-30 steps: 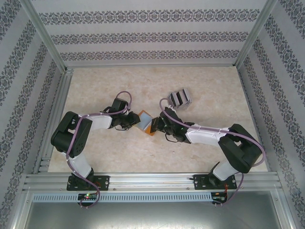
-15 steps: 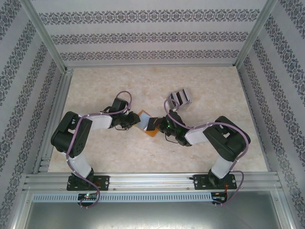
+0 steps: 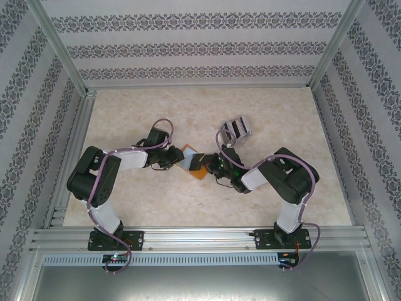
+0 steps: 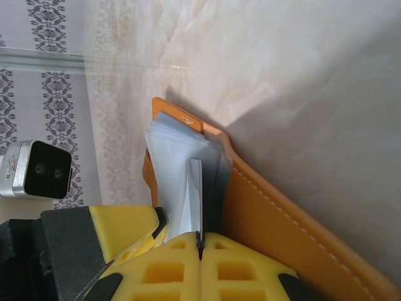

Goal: Put the credit cards into the card holder
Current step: Rotate the card holder at the center of the table.

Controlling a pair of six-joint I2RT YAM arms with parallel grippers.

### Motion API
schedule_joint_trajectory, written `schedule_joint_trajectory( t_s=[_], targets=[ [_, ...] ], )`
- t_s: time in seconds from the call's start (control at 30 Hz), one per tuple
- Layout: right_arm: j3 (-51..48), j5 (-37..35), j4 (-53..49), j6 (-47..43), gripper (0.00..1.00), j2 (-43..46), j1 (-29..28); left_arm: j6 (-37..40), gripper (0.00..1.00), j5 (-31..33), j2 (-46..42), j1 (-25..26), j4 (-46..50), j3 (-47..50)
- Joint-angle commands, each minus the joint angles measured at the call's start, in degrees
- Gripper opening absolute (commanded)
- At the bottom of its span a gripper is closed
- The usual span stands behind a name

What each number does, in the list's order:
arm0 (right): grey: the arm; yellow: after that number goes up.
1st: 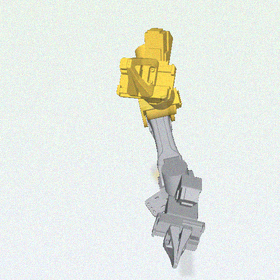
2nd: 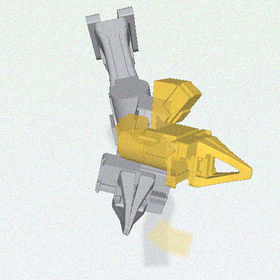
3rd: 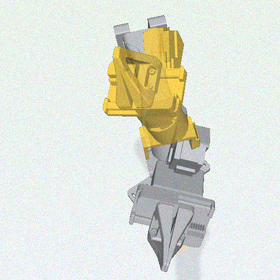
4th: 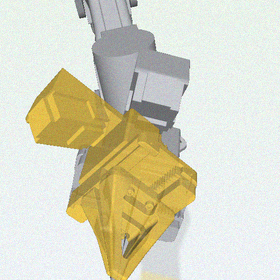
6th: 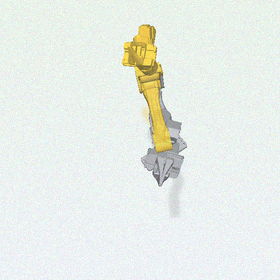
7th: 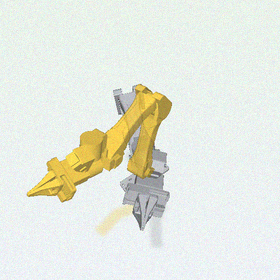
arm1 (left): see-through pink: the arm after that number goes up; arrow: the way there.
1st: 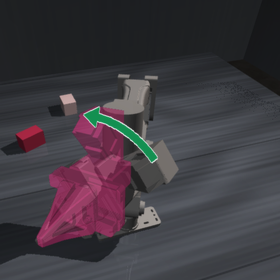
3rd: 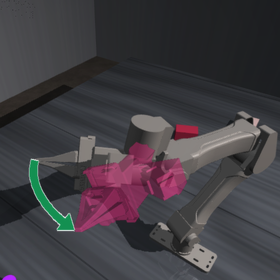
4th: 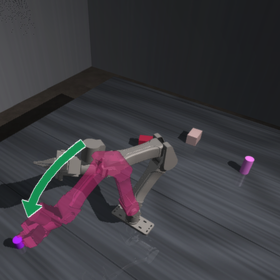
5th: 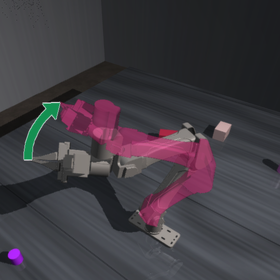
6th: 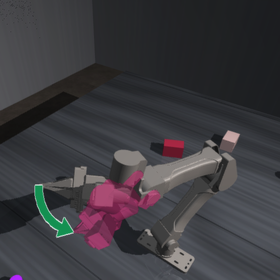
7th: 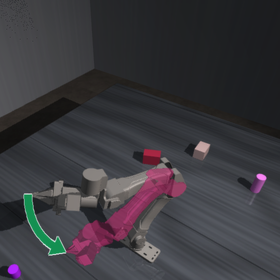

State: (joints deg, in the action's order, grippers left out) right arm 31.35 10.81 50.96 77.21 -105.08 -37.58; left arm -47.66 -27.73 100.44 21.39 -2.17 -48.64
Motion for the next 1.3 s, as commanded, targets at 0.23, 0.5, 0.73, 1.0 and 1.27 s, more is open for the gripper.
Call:
schedule_joint_trajectory(
  t_s=[0.23,0.5,0.73,1.0,1.27],
  targets=[
    [1.0,-2.2,2.4,0.3,0.0,-4.8,1.0,1.6,0.28,3.2,-0.2,0.5,5.7,-0.4],
    [1.5,-1.8,2.4,-0.9,0.0,-6.4,1.4,3.7,0.36,5.8,-1.5,-0.2,12.2,-3.8],
    [2.7,3.3,0.0,-3.9,0.0,-7.6,3.0,9.7,0.43,6.7,-2.2,-4.1,21.3,-10.5],
    [5.6,8.2,-1.8,-5.7,0.0,-9.4,4.2,12.3,0.42,1.2,3.7,-5.3,21.7,-13.8],
    [7.3,10.7,-4.6,-7.4,0.0,-8.7,6.0,11.1,0.35,-2.9,7.0,-5.2,18.1,-12.6]
  ],
)
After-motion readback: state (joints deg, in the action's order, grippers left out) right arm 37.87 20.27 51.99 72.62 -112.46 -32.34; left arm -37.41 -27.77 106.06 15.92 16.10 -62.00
